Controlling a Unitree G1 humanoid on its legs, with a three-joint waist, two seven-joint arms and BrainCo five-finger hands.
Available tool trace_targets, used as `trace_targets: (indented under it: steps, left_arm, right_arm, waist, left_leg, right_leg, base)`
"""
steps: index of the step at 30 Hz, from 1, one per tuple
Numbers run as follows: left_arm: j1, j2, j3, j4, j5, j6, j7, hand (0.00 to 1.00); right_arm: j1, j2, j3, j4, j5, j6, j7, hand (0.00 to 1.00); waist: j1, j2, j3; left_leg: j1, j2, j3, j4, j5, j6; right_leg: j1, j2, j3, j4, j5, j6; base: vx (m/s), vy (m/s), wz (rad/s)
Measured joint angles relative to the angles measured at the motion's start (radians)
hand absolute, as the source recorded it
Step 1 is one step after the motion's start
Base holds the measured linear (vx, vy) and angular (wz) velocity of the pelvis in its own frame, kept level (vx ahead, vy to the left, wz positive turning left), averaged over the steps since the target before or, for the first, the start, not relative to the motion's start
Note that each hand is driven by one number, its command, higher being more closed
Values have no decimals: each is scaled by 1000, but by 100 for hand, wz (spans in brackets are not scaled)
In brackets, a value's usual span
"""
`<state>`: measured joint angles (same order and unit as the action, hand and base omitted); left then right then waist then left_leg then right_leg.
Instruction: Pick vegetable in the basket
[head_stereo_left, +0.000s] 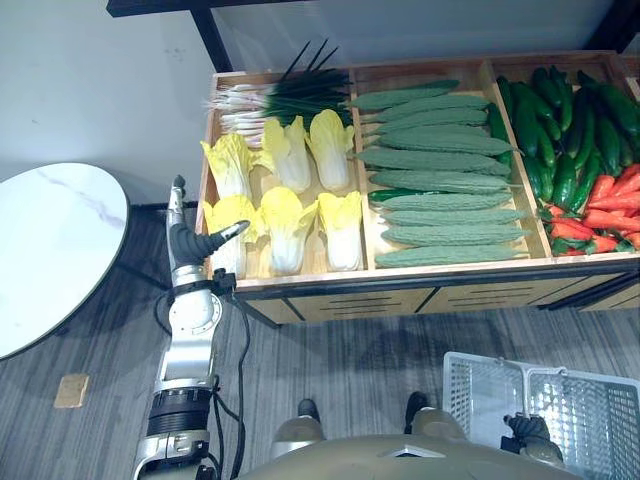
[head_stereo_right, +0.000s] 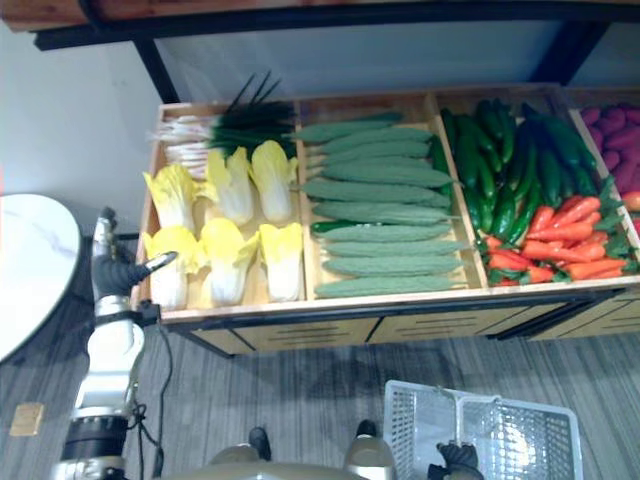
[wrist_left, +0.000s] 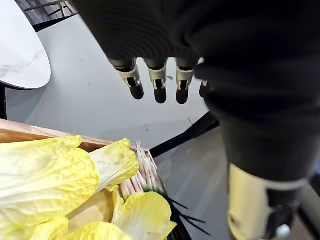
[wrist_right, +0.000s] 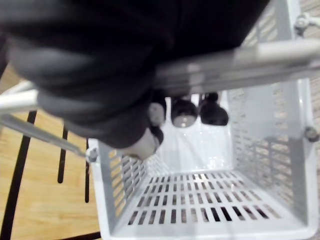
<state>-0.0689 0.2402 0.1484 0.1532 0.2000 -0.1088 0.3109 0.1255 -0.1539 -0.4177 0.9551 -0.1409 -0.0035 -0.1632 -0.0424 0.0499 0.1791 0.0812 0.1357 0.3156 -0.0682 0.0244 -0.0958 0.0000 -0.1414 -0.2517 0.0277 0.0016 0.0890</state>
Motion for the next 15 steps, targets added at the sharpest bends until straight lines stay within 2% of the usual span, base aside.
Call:
trace_targets:
  steps: [5,8,10,13,15]
  left_arm:
    - [-103,0,-1,158,19,54,1,0]
    - [-193,17,0,231,19,64,3,0]
    - [-308,63,-1,307,19,81,14,0]
    - [-435,126,-2,351,29,82,50,0]
    - [-509,171,-6,393,29,83,64,0]
  right_arm:
    - [-64,-18,2,-43,0,13,-12,100]
    - [-104,-28,1,-43,5,15,-27,100]
    - [-157,-36,2,-43,13,15,-41,100]
    - [-214,-61,7,-46,26,15,-60,100]
    - [-244,-72,24,-50,40,14,-81,100]
  waist:
    - [-5,5,77]
    - [-5,-1,118]
    - [-7,-12,169]
    - [-5,-20,228]
    - [-6,-20,244]
  left_leg:
    - [-67,2,28,1,26,-1]
    - [-102,2,33,2,38,-3]
    - [-142,2,34,2,56,1]
    - [-191,2,36,2,76,11]
    - [-222,2,36,1,84,11]
  right_leg:
    - [-87,3,34,3,34,-1]
    - [-131,3,47,14,50,-9]
    - [-182,2,58,32,58,-10]
    - [-237,0,68,43,76,-19]
    - [-270,0,71,42,83,-19]
  base:
    - [-133,-6,-18]
    - [-84,-10,-8]
    - [-93,-12,-4]
    - [-57,-11,-2]
    - [-16,-5,0]
